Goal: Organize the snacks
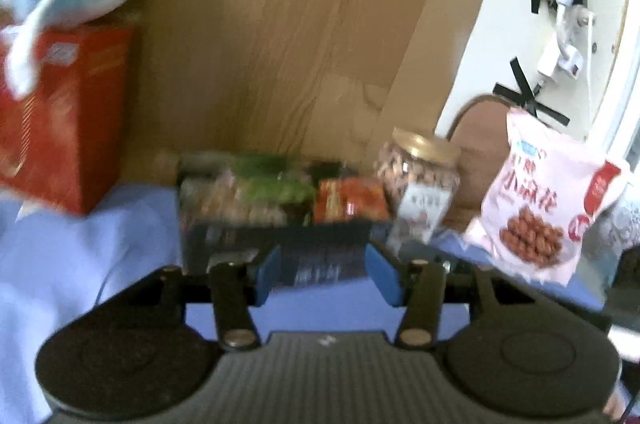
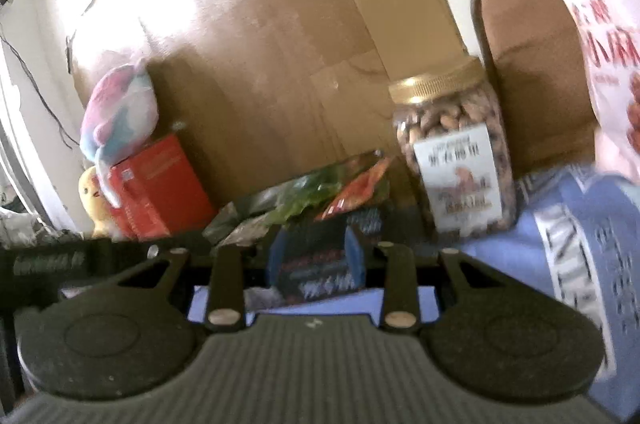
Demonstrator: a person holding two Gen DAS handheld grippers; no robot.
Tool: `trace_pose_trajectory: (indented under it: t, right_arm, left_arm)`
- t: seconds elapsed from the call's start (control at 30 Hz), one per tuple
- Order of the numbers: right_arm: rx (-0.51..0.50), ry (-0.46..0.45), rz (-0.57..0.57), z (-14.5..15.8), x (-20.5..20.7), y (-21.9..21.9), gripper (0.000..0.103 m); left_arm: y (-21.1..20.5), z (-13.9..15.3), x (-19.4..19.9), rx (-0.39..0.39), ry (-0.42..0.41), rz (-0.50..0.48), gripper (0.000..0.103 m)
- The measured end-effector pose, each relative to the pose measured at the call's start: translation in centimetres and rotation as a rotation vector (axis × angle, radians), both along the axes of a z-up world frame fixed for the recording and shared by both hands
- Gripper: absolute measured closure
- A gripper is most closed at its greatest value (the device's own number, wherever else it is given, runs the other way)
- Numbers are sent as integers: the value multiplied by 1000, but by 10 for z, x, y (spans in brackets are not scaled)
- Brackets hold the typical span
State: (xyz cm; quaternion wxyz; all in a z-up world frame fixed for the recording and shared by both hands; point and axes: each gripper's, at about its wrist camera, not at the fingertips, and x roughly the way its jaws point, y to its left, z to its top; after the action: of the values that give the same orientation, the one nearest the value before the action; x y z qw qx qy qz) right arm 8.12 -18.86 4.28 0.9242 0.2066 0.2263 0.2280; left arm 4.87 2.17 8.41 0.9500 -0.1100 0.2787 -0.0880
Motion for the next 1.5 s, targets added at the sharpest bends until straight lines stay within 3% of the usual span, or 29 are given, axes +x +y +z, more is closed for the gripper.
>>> trace_pose_trajectory:
  t: [0.1,0.23,0.5,0.73,0.83,1.07,1.23,1.5]
  right_arm:
    - [25,57,5,-8,-16,-7,65]
    - [2,96,-24,-24,-44,-16,65]
    - [-124,27,-85,-41,-106,-10,63]
    - [-143,-16,-78,-41,-119,-8,61]
    - [-127,-26,-84,-41,-122,-11,60]
    - [-118,-36,-94,-41,-126,-11,57]
    - [-121,-48,-101,-40,-128,-10,52]
    - [-141,-55,-85,-39,-130,-7,52]
  left_arm:
    - [-4,-17,-30,48,16,57,54]
    - [-13,-38,-57,164,-9,133,44]
    - [-22,-71,-79,173,11,144,39]
    - [-19,-71,-95,143,-40,131,37]
    - [-18,-69,-101,136,-80,136,23]
    - [-30,-64,-112,214,-172,135,11]
    - [-30,-63,-117,221,-200,162,3]
    - [-31,-62,-118,240,-211,182,0]
